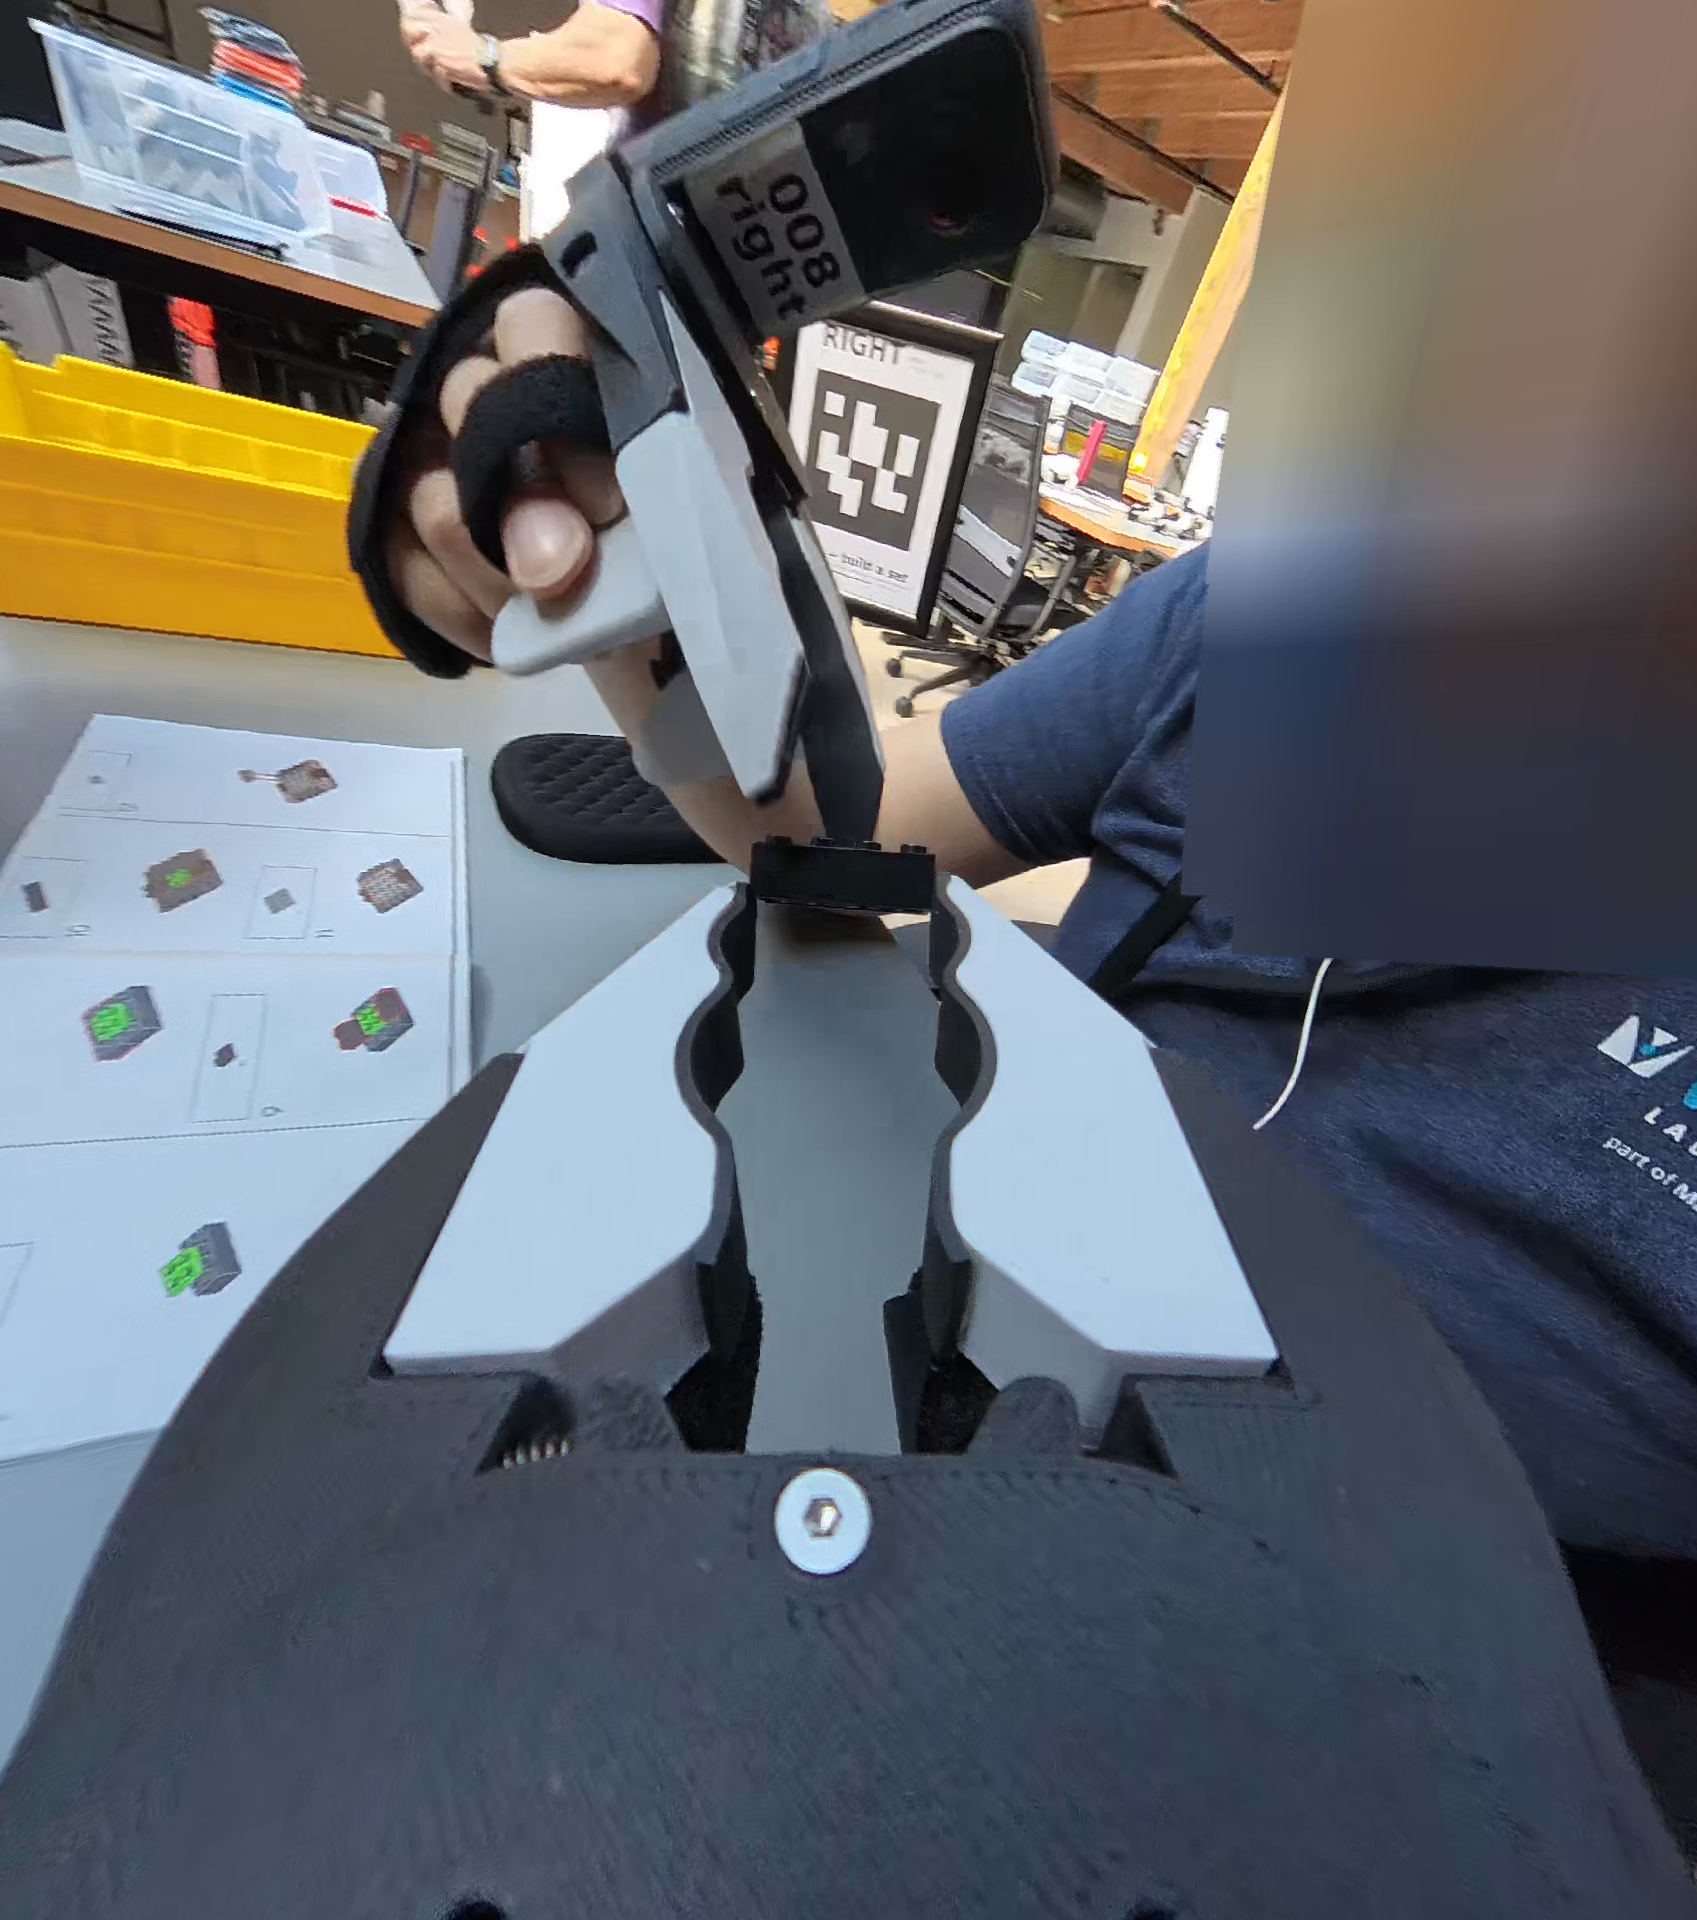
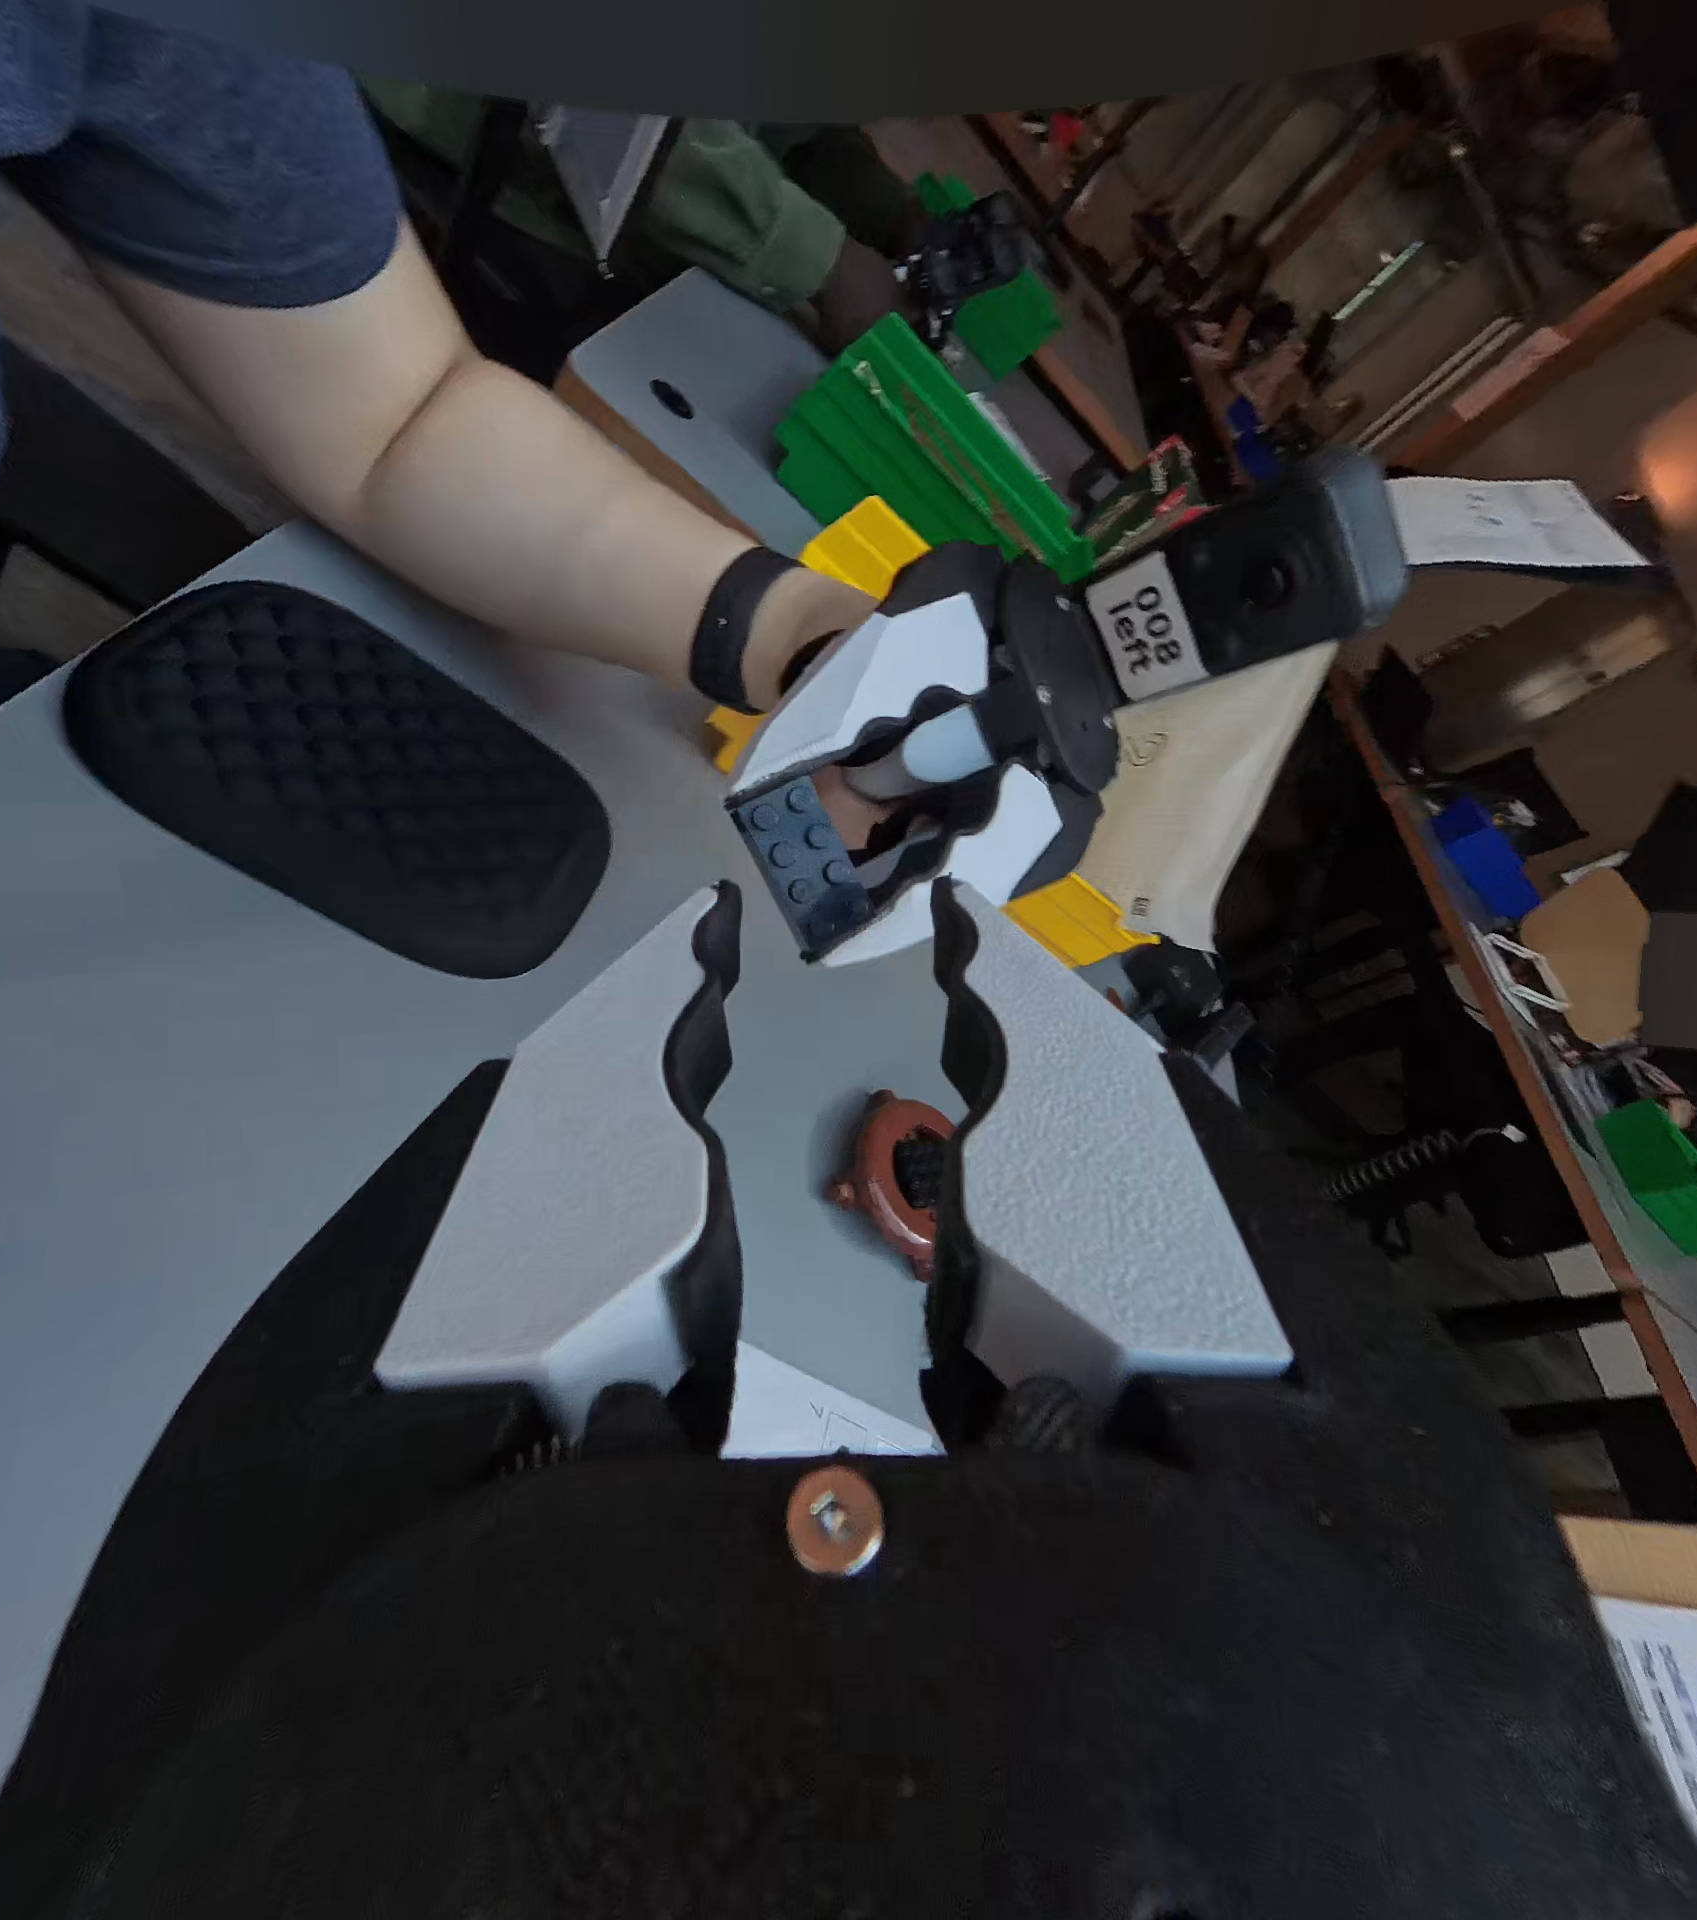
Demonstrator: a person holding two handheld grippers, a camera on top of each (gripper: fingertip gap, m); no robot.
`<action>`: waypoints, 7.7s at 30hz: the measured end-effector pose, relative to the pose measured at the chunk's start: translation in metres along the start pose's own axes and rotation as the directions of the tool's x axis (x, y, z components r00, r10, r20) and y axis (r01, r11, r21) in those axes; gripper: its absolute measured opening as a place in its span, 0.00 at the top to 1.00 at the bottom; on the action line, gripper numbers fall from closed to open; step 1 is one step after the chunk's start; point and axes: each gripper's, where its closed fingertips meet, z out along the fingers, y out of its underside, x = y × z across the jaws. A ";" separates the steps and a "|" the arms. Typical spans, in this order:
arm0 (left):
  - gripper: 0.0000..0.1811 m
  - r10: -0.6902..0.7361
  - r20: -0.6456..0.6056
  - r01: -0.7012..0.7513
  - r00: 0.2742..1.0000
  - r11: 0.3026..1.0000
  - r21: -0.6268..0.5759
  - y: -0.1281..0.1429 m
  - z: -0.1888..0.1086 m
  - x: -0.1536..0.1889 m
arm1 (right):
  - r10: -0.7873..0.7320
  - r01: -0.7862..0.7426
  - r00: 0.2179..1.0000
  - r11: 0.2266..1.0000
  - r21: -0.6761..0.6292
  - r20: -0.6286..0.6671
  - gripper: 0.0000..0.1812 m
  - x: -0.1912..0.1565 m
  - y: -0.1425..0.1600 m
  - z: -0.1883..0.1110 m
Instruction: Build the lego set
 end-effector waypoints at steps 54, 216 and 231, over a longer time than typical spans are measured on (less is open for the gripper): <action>0.82 0.177 0.591 -0.252 0.787 0.967 0.047 -0.080 0.040 -0.080 | 0.425 -0.416 0.902 0.903 -0.107 0.079 0.82 0.031 0.086 -0.166; 0.82 0.335 0.612 -0.235 0.716 0.942 -0.240 -0.142 0.089 -0.094 | 0.347 -0.270 0.932 0.857 0.440 -0.104 0.82 0.080 0.016 -0.150; 0.82 0.337 0.554 -0.193 0.761 0.933 -0.303 -0.194 0.111 -0.090 | 0.456 -0.212 0.856 0.741 0.637 -0.245 0.82 0.107 -0.014 -0.189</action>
